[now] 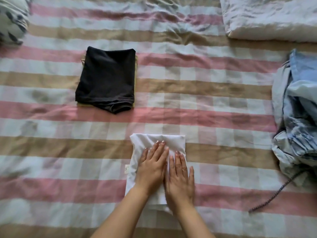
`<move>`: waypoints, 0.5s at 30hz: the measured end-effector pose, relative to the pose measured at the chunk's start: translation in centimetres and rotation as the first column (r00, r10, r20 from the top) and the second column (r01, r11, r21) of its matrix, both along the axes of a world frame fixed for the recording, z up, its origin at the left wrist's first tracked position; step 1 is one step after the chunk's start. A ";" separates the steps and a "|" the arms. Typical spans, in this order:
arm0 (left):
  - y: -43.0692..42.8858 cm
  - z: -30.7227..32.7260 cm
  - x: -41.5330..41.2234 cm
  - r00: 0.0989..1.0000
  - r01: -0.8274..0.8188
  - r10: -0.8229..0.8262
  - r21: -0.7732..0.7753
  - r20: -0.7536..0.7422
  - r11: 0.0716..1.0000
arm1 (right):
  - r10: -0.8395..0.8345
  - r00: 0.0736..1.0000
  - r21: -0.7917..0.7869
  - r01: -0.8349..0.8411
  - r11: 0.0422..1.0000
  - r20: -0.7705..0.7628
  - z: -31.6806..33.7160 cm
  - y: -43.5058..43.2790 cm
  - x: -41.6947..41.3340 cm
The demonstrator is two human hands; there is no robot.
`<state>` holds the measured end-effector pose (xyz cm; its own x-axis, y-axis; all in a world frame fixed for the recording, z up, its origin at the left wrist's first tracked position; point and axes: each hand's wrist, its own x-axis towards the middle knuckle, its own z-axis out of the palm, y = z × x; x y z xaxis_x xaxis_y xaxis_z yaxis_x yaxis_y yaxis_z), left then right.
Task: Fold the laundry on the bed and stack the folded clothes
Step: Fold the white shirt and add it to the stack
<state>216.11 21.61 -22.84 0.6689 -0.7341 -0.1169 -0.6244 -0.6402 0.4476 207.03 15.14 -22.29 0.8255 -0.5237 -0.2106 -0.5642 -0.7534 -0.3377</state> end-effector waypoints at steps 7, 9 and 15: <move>1.4 1.0 0.4 0.972 -0.231 0.227 0.051 0.064 0.972 | -0.248 0.946 0.125 0.226 0.966 0.206 0.0 -1.0 -1.3; 3.2 1.7 -0.3 0.847 -0.530 0.530 0.029 -0.027 0.848 | -0.483 0.856 0.337 0.407 0.849 0.182 0.6 -1.3 -1.2; 6.0 2.9 -0.2 0.370 -0.751 0.691 0.238 -0.621 0.616 | -0.698 0.695 0.665 0.606 0.436 -0.176 2.1 -0.6 -1.5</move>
